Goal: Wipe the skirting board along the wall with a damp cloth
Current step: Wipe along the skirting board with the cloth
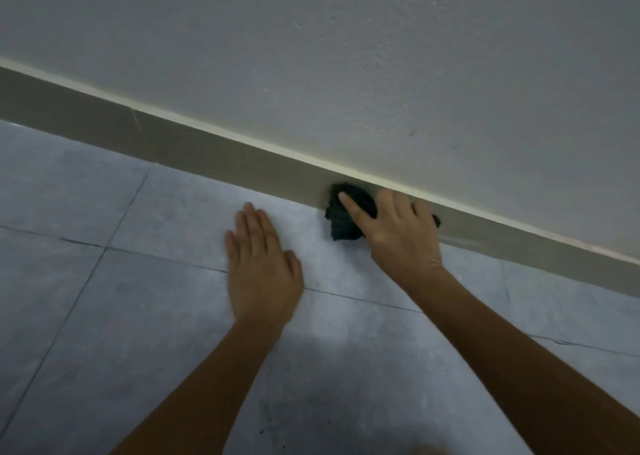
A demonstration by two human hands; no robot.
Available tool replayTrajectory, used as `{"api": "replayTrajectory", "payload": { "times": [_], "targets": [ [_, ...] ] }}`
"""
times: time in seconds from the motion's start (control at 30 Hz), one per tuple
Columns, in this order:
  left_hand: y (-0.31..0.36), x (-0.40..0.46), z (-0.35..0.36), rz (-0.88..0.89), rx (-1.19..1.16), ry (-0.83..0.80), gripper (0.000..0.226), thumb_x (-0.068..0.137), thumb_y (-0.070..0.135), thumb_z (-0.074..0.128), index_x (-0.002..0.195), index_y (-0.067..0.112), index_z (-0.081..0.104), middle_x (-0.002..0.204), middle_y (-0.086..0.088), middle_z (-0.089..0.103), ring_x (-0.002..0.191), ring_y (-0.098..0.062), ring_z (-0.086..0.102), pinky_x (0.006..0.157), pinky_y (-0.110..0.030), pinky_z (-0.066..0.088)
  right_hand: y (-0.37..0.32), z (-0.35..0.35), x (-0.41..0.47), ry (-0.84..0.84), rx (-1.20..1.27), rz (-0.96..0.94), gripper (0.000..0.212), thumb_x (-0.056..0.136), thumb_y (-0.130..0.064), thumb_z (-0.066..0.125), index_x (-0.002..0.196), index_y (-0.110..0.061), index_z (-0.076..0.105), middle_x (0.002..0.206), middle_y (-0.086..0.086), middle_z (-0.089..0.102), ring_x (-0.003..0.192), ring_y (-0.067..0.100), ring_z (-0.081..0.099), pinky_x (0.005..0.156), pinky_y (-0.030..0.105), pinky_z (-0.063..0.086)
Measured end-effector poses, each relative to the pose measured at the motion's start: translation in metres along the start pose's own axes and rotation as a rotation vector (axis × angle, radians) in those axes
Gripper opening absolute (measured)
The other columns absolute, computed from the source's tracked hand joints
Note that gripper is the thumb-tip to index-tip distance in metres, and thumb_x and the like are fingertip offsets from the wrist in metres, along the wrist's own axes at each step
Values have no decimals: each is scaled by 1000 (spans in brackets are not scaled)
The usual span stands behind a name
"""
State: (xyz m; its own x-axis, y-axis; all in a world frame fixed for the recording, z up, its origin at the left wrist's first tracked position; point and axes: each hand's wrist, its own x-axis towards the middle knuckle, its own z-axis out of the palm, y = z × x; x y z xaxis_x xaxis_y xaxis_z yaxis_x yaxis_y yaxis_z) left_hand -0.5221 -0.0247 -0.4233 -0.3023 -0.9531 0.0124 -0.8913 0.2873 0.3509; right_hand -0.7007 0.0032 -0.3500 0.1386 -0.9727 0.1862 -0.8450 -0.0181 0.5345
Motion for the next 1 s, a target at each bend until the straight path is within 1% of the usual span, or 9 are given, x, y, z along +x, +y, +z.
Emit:
{"api": "replayTrajectory", "payload": {
  "times": [0.1, 0.17, 0.4, 0.53, 0.6, 0.67, 0.8, 0.87, 1.0],
  "targets": [
    [14, 1, 8, 65, -12, -21, 73, 91, 47, 12, 144, -1, -2, 157, -21, 2, 146, -31, 1, 115, -43, -4, -4, 19, -19, -136, 18, -13, 62, 69, -5, 60, 127, -23, 57, 81, 15, 54, 63, 28, 48, 55, 35, 41],
    [14, 4, 11, 70, -23, -22, 78, 91, 51, 14, 146, -1, -3, 157, -21, 1, 146, -30, -2, 116, -41, -4, 12, 25, -34, -161, 32, -3, 61, 66, -6, 65, 125, -22, 59, 79, 16, 54, 62, 29, 48, 54, 36, 43],
    [18, 2, 12, 61, -20, -27, 82, 91, 54, 18, 147, -3, 0, 157, -21, 2, 146, -30, 0, 116, -39, -5, 25, 2, -10, 185, -19, 61, 58, 82, -1, 39, 133, -26, 51, 77, 11, 52, 61, 24, 45, 54, 32, 35],
    [19, 2, 12, 51, -22, -34, 83, 90, 56, 18, 148, -1, -1, 158, -19, 1, 146, -28, -2, 116, -38, -5, 16, 21, -21, 35, -24, -42, 61, 75, -6, 50, 132, -27, 53, 85, 13, 50, 65, 25, 47, 54, 32, 37],
    [20, 3, 11, 49, -20, -27, 83, 90, 56, 18, 148, -1, -1, 158, -19, 1, 146, -28, -2, 117, -38, -5, 28, 30, -37, -44, -11, -46, 63, 66, -8, 63, 127, -26, 58, 82, 14, 53, 63, 26, 47, 53, 32, 38],
    [20, 4, 12, 49, -23, -20, 84, 89, 56, 18, 148, 0, -2, 158, -18, 1, 146, -28, -2, 117, -37, -6, 39, 30, -47, -70, -2, -25, 65, 65, -6, 63, 127, -26, 58, 79, 14, 52, 63, 27, 46, 53, 33, 38],
    [18, -1, 14, 41, -21, -31, 84, 89, 57, 19, 148, 0, -1, 158, -18, 2, 146, -27, -2, 117, -38, -4, 34, 10, -27, 78, 16, 17, 58, 78, -6, 43, 130, -28, 55, 81, 12, 55, 64, 25, 49, 56, 33, 41],
    [19, 1, 13, 44, -19, -17, 84, 89, 57, 20, 148, 0, 1, 158, -18, 4, 146, -27, 0, 118, -38, -2, 16, 0, 1, 182, 20, -11, 52, 79, -12, 45, 127, -30, 57, 84, 9, 60, 65, 23, 52, 57, 32, 42],
    [19, 3, 11, 48, -16, -22, 84, 89, 58, 20, 149, 2, 2, 158, -17, 4, 146, -27, 0, 118, -38, -2, -22, -6, 34, 157, 72, -60, 52, 81, -16, 43, 130, -31, 53, 92, 5, 61, 72, 20, 53, 60, 31, 41]
  ]
}}
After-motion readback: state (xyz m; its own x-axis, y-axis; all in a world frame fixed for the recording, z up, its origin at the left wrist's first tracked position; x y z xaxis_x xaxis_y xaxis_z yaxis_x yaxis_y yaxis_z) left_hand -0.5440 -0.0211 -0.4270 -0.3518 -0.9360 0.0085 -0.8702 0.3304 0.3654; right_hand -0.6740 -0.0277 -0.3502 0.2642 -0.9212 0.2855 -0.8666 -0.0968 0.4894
